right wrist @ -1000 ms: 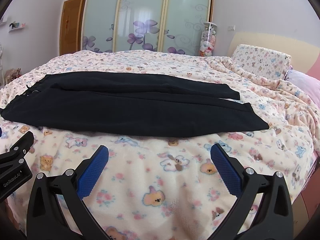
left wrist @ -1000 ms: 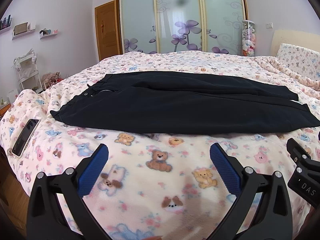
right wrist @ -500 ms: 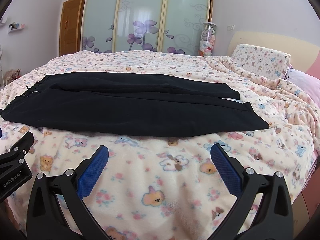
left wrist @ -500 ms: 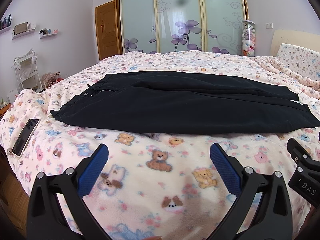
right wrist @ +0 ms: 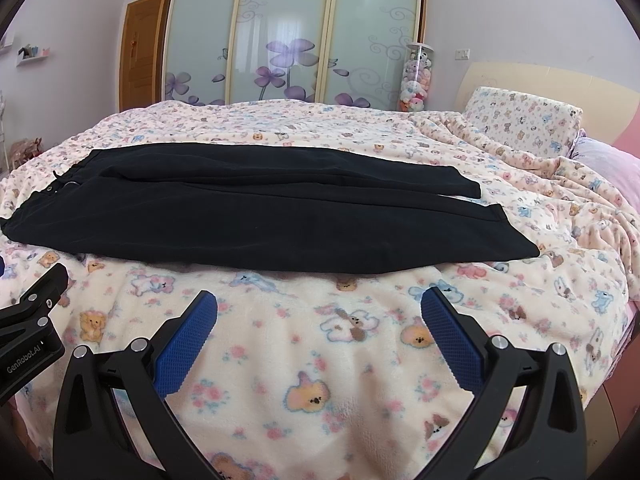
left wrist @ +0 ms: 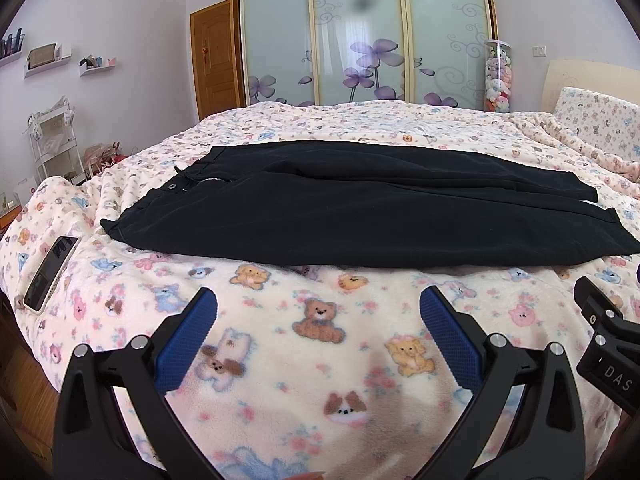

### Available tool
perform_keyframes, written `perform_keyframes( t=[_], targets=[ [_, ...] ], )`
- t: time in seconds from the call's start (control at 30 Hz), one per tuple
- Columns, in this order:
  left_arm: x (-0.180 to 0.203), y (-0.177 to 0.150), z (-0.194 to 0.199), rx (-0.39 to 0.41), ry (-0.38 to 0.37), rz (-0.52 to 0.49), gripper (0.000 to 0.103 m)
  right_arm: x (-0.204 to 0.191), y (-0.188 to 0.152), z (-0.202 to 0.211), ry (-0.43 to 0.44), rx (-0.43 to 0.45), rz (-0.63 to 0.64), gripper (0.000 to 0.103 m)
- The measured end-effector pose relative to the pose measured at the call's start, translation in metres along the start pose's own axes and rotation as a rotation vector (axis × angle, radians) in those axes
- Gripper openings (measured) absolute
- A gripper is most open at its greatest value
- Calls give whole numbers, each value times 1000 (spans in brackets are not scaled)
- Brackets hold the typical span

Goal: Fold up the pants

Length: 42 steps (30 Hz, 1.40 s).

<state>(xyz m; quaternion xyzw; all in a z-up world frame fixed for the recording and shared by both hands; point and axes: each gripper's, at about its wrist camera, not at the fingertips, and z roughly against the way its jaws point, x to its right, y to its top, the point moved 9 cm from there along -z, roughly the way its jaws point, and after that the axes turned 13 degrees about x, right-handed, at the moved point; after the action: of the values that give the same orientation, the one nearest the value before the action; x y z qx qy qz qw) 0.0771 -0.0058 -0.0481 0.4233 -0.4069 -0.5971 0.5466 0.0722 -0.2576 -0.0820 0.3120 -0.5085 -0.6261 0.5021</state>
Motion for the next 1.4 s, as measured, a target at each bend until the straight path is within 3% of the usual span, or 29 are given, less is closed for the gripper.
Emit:
perform_keyframes(
  t=[1.13,1.4],
  targets=[
    [0,-3,1,-8,-2,9,101,-3,-5,-2,10,-9,-7,102],
    [-8,-5,-8,-49,-31,55,101,2,10,-13,222,52,-115,102]
  ],
)
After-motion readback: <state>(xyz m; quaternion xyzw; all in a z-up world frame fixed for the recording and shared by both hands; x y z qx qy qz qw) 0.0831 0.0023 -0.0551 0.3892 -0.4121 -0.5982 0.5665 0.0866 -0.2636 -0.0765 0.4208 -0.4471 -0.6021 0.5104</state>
